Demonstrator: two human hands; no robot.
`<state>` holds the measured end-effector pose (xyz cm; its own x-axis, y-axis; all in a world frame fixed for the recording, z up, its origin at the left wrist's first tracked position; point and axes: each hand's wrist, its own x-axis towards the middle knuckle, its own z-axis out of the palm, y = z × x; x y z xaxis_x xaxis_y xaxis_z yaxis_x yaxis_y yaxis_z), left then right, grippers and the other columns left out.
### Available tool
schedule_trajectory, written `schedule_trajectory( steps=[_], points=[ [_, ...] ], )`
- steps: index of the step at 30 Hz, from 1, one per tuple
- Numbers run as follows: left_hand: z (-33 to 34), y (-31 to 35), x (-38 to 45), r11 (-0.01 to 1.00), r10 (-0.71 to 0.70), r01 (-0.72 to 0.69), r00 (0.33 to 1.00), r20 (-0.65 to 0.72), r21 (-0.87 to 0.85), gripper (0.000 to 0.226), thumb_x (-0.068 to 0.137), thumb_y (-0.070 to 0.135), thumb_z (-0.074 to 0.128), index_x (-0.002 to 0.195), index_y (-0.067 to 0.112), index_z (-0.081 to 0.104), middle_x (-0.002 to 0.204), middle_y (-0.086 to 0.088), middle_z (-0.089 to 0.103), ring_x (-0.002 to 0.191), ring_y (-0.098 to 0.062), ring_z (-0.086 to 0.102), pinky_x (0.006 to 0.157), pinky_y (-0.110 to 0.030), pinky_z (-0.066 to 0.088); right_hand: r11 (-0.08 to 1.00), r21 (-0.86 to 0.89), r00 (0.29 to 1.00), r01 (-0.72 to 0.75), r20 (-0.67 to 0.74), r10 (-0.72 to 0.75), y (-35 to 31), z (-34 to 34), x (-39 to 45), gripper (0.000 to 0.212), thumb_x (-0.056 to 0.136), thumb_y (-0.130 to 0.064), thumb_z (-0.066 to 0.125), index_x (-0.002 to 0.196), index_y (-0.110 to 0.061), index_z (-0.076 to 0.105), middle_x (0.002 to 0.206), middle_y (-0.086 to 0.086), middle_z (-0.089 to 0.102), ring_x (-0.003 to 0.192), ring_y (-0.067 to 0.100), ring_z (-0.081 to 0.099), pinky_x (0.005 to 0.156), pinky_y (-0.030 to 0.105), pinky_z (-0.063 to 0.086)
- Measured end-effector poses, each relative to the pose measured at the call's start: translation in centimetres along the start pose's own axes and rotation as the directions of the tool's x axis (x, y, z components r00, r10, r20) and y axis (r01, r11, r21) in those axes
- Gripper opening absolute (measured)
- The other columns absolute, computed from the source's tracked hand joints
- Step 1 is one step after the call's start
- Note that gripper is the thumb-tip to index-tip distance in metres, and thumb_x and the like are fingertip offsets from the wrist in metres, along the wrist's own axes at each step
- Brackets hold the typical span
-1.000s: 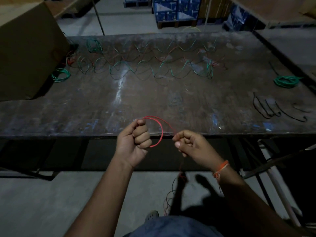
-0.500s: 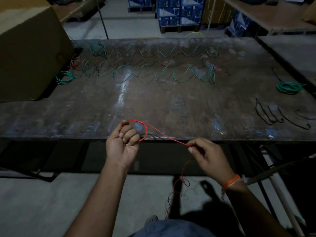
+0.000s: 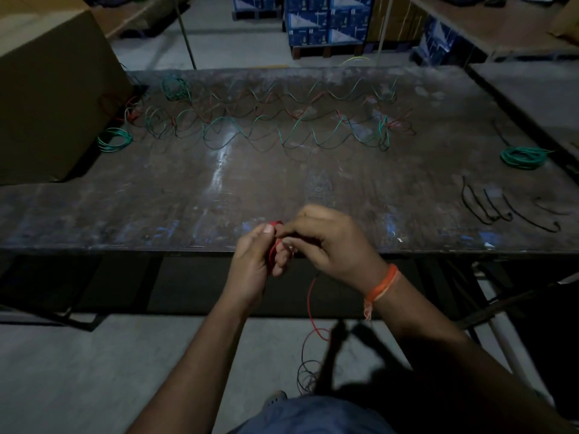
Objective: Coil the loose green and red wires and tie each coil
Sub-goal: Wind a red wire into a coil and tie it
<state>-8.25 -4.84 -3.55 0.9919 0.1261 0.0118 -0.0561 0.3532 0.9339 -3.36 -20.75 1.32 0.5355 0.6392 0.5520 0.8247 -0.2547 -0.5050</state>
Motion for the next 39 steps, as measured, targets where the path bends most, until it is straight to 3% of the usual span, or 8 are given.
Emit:
schedule_trajectory(
  steps=[3,8,14,21,28,30,34,39],
  points=[
    [0.4,0.6,-0.2,0.998,-0.045,0.048,0.997,0.058,-0.048,0.025,0.1,0.027,0.043,0.084,0.01,0.049,0.053,0.004,0.029,0.043,-0.007,0.02,0.046,-0.027,0.012,0.997,0.051,0.996,-0.06,-0.067,0.063,0.4,0.0,0.7,0.011,0.093,-0.009,0.07,0.103,-0.008,0.075,0.088,0.007,0.064,0.082,0.019,0.062,0.073,0.031,0.05],
    [0.2,1.1,-1.1,0.954,-0.149,0.192,0.97,0.191,-0.231,0.032,0.1,0.029,0.042,0.084,0.008,0.06,0.051,0.01,0.026,0.04,-0.002,0.016,0.041,-0.016,0.014,0.949,0.187,0.959,-0.254,-0.082,0.273,1.5,0.6,-0.1,0.014,0.092,-0.019,0.074,0.104,-0.012,0.075,0.094,0.003,0.062,0.09,0.009,0.063,0.078,0.017,0.046],
    [0.4,1.1,-1.6,0.912,-0.15,0.239,0.951,0.271,-0.334,0.026,0.1,0.026,0.041,0.081,0.012,0.052,0.051,0.011,0.029,0.041,-0.003,0.019,0.041,-0.018,0.019,0.827,0.334,0.892,-0.452,0.146,0.428,2.7,1.9,-2.1,0.044,0.101,-0.053,0.044,0.075,-0.02,0.058,0.07,-0.002,0.055,0.067,0.018,0.054,0.07,0.05,0.047],
    [0.7,3.0,-2.4,0.98,-0.121,0.164,0.942,0.314,-0.113,0.028,0.1,0.019,0.04,0.081,0.007,0.056,0.051,0.001,0.038,0.045,-0.01,0.032,0.049,-0.025,0.026,0.793,0.458,0.912,-0.402,0.118,0.394,2.1,1.6,-2.8,0.037,0.104,-0.038,0.046,0.077,-0.017,0.057,0.071,-0.005,0.051,0.068,0.011,0.05,0.065,0.038,0.042],
    [-1.1,2.8,-1.6,0.797,-0.022,0.194,0.956,0.293,-0.572,0.025,0.103,0.024,0.041,0.088,0.012,0.056,0.051,0.012,0.042,0.043,-0.001,0.024,0.044,-0.019,0.018,0.568,0.596,0.812,-0.568,0.291,0.506,3.7,2.7,-7.6,0.003,0.1,-0.007,0.06,0.101,-0.009,0.061,0.077,-0.001,0.057,0.069,0.008,0.055,0.064,0.021,0.048],
    [-2.4,2.8,-1.2,0.694,-0.017,0.203,0.964,0.266,-0.69,0.034,0.108,0.024,0.032,0.088,0.013,0.058,0.052,0.009,0.044,0.044,-0.003,0.025,0.046,-0.019,0.019,0.55,0.575,0.781,-0.606,0.296,0.55,4.3,3.1,-9.3,0.011,0.097,-0.003,0.063,0.104,-0.011,0.063,0.078,0.002,0.055,0.068,0.009,0.053,0.062,0.021,0.047],
    [-3.9,3.1,-1.1,0.664,-0.059,0.091,0.996,0.07,-0.743,0.042,0.109,0.023,0.027,0.083,0.014,0.059,0.051,0.009,0.041,0.044,-0.004,0.021,0.045,-0.018,0.015,0.678,0.4,0.773,-0.617,0.149,0.616,4.7,2.7,-11.2,0.013,0.092,-0.01,0.071,0.094,-0.023,0.069,0.076,-0.009,0.062,0.069,0.007,0.055,0.066,0.025,0.047],
    [-3.0,2.9,-1.3,0.778,-0.152,0.027,0.978,-0.146,-0.628,0.034,0.106,0.021,0.034,0.08,0.016,0.055,0.051,0.011,0.037,0.037,-0.003,0.032,0.039,-0.014,0.02,0.953,0.067,0.953,-0.295,0.098,0.288,2.8,1.5,-9.7,0.008,0.095,-0.025,0.065,0.096,-0.021,0.073,0.087,-0.009,0.064,0.085,0.011,0.06,0.076,0.034,0.05]
  ],
)
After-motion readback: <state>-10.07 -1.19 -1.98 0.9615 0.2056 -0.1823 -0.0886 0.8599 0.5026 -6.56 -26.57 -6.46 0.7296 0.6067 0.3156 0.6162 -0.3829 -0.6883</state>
